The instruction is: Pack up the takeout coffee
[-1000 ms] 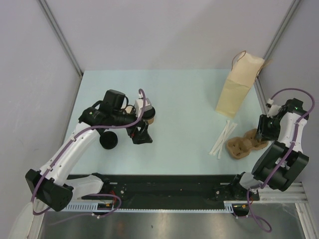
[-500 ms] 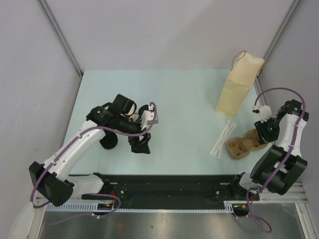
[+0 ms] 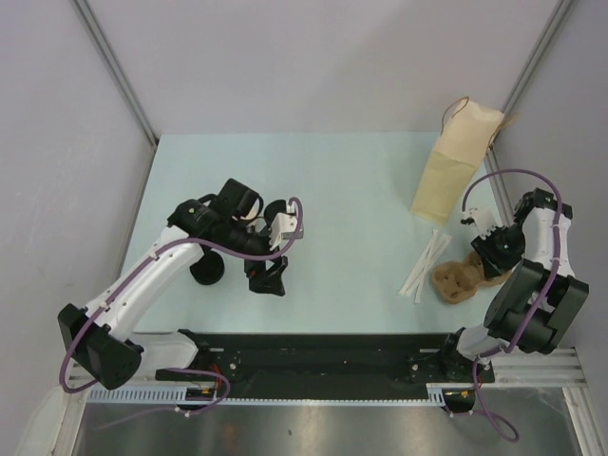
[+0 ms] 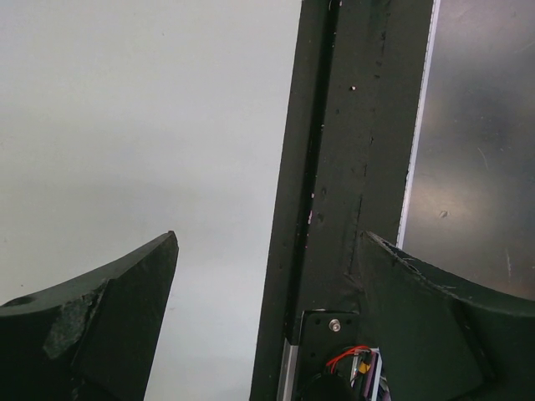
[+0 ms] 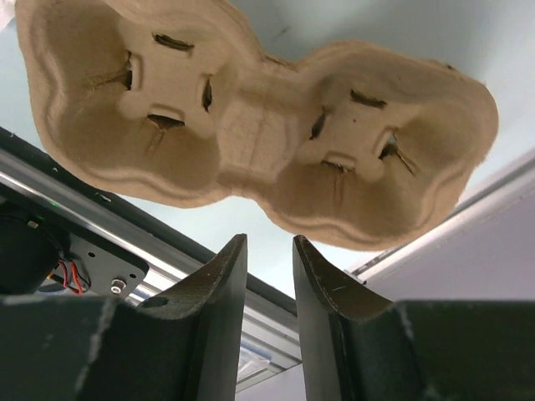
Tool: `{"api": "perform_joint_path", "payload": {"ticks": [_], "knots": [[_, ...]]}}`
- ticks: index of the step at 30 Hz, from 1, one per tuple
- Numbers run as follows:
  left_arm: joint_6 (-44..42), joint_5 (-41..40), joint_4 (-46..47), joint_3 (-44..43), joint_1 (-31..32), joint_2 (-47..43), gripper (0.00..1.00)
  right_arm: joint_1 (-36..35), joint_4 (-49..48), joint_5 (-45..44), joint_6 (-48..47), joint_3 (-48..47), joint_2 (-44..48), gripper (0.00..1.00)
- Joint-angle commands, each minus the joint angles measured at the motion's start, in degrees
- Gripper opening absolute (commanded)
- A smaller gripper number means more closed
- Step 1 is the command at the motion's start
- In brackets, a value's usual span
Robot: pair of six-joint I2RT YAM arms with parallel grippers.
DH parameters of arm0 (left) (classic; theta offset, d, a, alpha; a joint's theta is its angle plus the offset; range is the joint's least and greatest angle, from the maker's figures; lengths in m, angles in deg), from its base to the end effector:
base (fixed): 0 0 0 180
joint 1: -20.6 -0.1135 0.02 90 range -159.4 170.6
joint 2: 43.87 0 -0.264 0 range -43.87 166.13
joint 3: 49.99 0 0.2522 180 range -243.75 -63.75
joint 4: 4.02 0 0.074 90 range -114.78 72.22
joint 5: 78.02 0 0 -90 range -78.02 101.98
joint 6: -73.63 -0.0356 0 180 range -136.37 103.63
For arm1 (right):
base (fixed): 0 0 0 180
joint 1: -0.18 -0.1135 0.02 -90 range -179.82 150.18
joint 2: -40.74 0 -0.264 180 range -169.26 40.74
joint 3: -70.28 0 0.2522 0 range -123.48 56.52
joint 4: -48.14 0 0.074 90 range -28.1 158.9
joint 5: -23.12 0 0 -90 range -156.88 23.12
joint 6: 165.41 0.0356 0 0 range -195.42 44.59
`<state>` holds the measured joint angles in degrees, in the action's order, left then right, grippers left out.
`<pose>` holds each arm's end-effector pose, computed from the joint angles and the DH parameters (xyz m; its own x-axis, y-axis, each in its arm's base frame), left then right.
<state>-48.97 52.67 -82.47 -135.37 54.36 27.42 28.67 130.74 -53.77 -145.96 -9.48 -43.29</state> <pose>0.1730 -0.1436 0.3339 -0.2780 0.6772 -0.6812 0.9564 0.1291 -0.2620 0.2236 -0.1121 0.2488 -0.7200 -0.6541 -0.2317 -0.6764 0.7361 0.0239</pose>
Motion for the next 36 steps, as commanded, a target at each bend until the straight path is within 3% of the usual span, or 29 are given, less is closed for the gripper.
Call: {"api": "perform_joint_path", "payload": {"ticks": [1,36], "knots": [[-1.9,1.1,-0.2,-2.5,0.6,0.6,0.93,-0.6,1.2,-0.5,-2.6,0.0,-1.4,0.33],[-0.7,0.7,0.5,-3.8,1.4,2.1,0.92,-2.3,-6.9,-3.8,-2.8,5.4,-3.2,0.35]]}}
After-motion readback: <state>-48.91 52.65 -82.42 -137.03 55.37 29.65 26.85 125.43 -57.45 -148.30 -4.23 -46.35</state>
